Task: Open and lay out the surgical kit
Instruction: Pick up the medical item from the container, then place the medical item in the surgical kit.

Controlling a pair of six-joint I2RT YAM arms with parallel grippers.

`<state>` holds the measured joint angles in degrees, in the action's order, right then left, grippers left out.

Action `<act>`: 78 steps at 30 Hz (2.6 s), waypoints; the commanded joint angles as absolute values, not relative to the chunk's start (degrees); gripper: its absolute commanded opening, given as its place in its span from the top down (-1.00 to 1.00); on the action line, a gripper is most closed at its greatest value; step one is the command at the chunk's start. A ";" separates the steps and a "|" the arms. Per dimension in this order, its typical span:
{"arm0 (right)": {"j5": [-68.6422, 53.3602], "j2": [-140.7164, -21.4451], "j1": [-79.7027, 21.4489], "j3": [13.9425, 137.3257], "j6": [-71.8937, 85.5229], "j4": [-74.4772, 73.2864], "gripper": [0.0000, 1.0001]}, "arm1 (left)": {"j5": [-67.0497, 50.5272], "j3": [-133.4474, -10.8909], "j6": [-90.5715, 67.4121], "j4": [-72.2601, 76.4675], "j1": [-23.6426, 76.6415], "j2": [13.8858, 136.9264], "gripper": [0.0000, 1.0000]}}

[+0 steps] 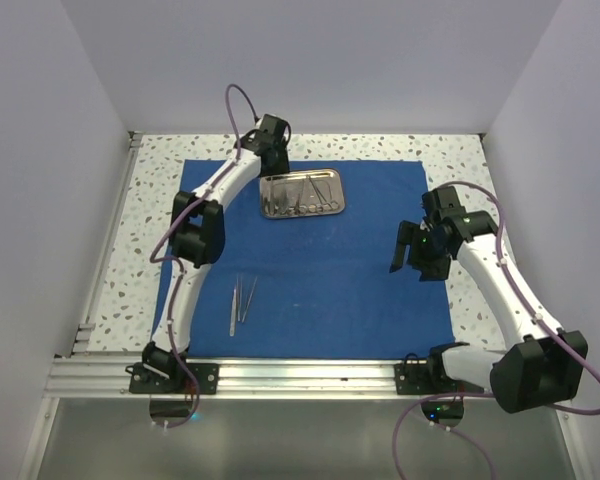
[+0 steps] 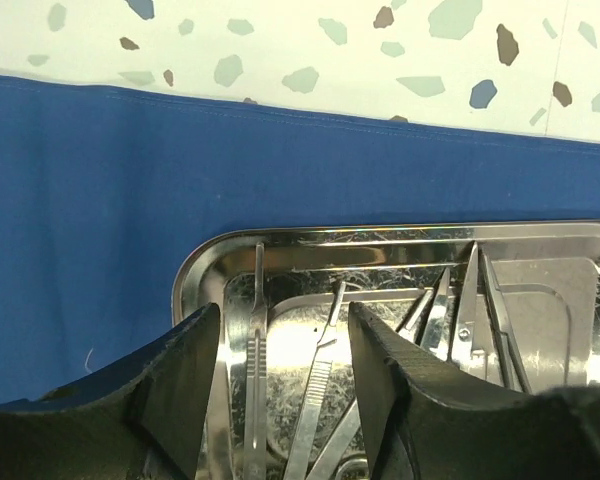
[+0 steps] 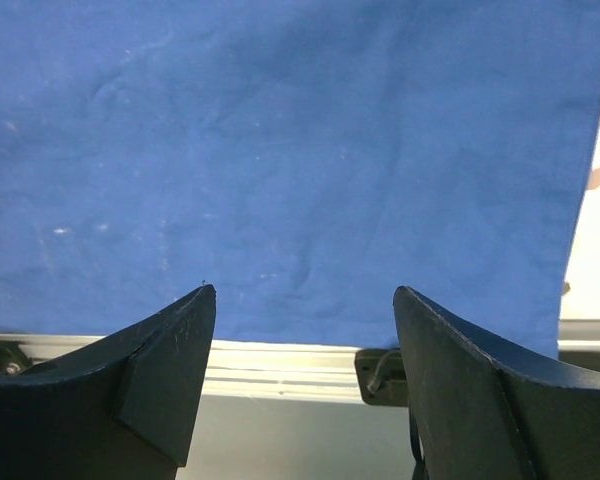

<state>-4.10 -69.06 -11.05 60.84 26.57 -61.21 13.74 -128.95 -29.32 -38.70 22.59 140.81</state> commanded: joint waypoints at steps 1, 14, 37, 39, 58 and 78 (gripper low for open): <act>-1.58 -70.04 -10.63 63.72 26.46 -64.33 -0.52 | 10.90 -131.40 -28.30 -35.60 22.15 141.94 -0.13; -0.09 -76.72 -9.85 67.24 24.52 -64.34 -0.52 | 11.25 -131.76 -27.86 -33.66 21.62 147.30 0.02; -3.34 -78.49 -6.24 64.87 24.26 -61.00 -0.52 | 15.91 -133.33 -22.15 -47.72 21.36 156.44 0.60; -3.69 -78.22 -6.06 64.60 24.43 -60.65 -0.52 | 16.43 -133.33 -20.75 -48.95 21.88 156.97 0.63; -7.82 -74.53 -5.98 63.72 25.31 -60.56 -0.52 | 3.78 -127.53 -23.55 -41.06 21.80 143.80 1.00; -10.02 -74.18 -6.59 64.87 26.02 -59.15 -0.50 | 7.82 -84.44 -36.54 -36.65 30.65 103.90 1.00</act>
